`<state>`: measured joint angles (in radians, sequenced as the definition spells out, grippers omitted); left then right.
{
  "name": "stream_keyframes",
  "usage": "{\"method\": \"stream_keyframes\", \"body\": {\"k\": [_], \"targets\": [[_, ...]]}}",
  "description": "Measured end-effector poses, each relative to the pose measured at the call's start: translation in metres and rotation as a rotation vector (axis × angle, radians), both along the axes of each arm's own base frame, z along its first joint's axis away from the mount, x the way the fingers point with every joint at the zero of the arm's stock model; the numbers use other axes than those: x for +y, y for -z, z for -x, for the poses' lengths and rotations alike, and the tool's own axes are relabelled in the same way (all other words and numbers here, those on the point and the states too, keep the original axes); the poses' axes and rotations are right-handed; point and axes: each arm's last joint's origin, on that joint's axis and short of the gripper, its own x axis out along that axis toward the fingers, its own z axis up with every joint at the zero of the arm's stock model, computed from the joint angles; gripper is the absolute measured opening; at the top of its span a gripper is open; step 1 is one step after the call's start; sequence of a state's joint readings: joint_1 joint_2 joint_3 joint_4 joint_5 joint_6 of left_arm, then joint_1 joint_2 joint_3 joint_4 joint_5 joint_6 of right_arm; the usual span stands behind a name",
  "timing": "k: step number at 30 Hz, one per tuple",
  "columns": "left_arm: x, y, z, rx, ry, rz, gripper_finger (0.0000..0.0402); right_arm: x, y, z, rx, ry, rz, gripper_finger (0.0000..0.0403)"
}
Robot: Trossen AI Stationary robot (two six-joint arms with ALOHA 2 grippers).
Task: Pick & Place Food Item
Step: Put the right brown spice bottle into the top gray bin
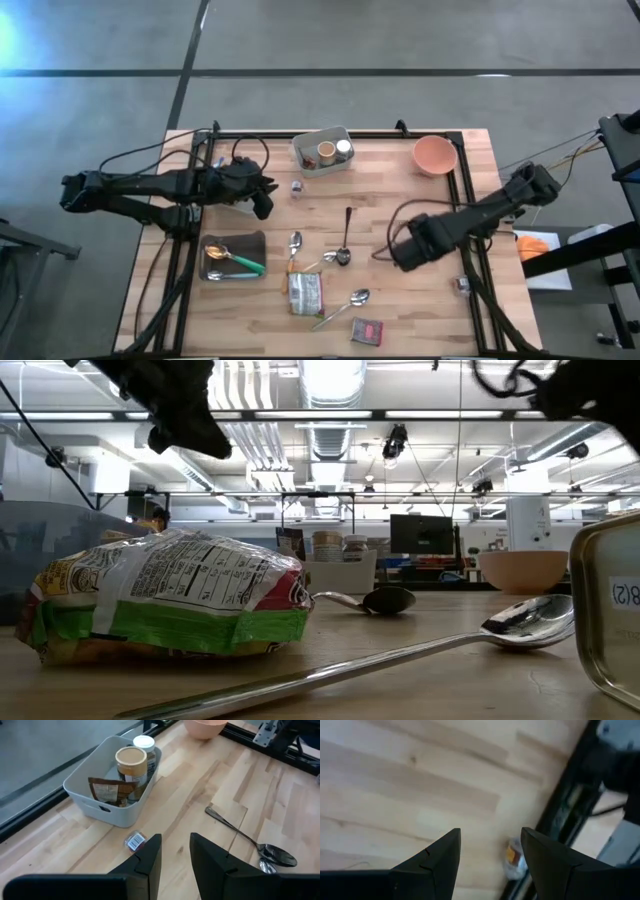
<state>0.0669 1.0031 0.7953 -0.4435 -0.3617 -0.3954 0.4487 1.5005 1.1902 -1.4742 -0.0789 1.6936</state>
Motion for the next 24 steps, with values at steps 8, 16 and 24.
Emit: {"method": "stream_keyframes", "body": {"k": [8, 16, 24], "targets": [[0.000, -0.002, -0.001, -0.014, 0.002, -0.003, 0.0107, 0.032, 0.019, 0.024, 0.055, 0.057, -0.013, 0.0208], [0.000, -0.002, -0.001, -0.014, 0.002, -0.003, 0.0107, 0.053, 0.048, 0.039, -0.018, 0.090, -0.046, 0.0208], [0.000, -0.002, -0.001, -0.012, 0.002, -0.003, 0.0107, 0.063, 0.061, 0.054, -0.014, 0.103, -0.026, 0.0208]]}}
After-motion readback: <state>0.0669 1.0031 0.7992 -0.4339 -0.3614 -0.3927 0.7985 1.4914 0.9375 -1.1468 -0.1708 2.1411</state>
